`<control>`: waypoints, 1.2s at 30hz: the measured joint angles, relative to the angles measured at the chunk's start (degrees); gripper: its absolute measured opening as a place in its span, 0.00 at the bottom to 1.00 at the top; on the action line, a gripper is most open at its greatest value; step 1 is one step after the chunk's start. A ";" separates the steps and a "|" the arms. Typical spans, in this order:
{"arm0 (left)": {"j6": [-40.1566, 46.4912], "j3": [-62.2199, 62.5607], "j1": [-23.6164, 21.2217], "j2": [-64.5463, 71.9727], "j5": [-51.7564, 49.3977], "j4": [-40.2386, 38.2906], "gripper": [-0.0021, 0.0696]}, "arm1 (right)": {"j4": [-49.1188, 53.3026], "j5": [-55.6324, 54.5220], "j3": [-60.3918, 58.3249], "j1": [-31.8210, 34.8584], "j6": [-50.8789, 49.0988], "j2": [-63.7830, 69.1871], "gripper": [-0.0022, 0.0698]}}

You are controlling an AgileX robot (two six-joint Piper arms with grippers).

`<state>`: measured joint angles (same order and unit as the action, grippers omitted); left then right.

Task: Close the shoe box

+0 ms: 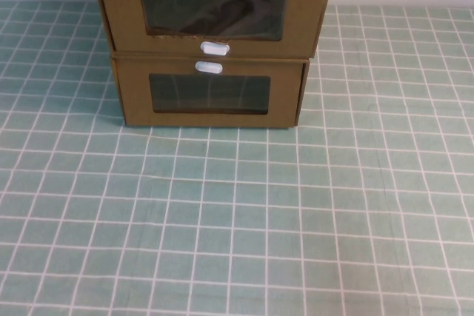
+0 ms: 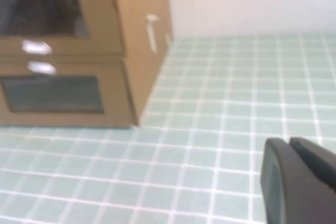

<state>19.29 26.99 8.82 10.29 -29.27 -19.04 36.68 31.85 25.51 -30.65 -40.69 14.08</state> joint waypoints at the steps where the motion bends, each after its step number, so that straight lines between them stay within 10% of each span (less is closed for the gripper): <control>1: 0.00 -1.26 0.00 -0.16 0.10 0.00 0.02 | 0.44 0.16 -1.26 0.04 0.01 -1.74 0.01; 36: -1.93 -12.97 0.00 -0.31 9.18 0.00 0.02 | 0.93 -1.19 -10.45 0.13 -0.22 -6.96 0.01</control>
<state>17.36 14.02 8.82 9.98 -20.09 -19.04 37.62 30.66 15.06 -30.52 -40.91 7.12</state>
